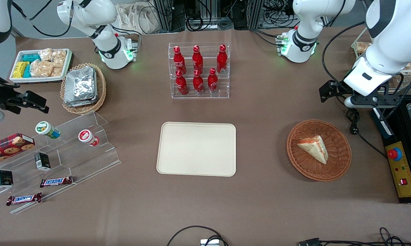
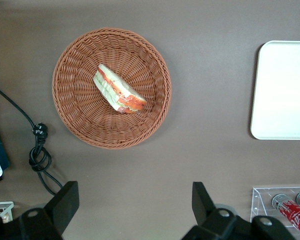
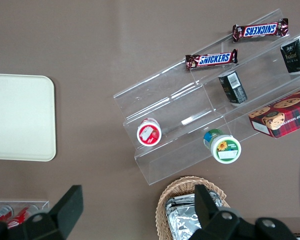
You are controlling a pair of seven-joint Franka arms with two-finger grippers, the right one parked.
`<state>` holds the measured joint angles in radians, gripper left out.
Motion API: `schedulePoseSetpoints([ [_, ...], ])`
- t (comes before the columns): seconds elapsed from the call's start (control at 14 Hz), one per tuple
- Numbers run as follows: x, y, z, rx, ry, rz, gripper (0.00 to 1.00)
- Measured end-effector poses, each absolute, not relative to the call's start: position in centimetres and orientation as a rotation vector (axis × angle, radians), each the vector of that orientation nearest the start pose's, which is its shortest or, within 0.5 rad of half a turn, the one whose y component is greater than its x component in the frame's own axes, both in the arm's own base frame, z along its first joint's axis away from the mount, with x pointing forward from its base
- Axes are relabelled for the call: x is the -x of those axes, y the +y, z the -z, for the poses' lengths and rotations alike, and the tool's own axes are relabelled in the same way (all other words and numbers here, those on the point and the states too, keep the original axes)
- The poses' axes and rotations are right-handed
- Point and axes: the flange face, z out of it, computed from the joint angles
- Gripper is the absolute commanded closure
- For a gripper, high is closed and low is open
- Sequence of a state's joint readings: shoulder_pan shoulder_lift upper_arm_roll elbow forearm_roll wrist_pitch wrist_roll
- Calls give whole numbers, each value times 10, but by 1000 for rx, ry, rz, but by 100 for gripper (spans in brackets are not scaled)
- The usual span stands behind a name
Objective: Place sandwich from basket to tray
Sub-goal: 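Move the left gripper over the wicker basket above the sandwich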
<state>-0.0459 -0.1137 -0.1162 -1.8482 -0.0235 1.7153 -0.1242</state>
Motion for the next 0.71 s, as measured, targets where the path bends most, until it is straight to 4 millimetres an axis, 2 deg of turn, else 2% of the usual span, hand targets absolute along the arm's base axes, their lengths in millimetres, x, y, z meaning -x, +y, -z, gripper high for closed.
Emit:
schedulePoseSetpoints([
  [0.5, -521, -90, -561, 3149, 52, -36, 0],
  [0.64, -531, -84, -549, 3153, -15, -38, 0],
  [0.71, -538, -77, -540, 3153, -111, -46, 0],
])
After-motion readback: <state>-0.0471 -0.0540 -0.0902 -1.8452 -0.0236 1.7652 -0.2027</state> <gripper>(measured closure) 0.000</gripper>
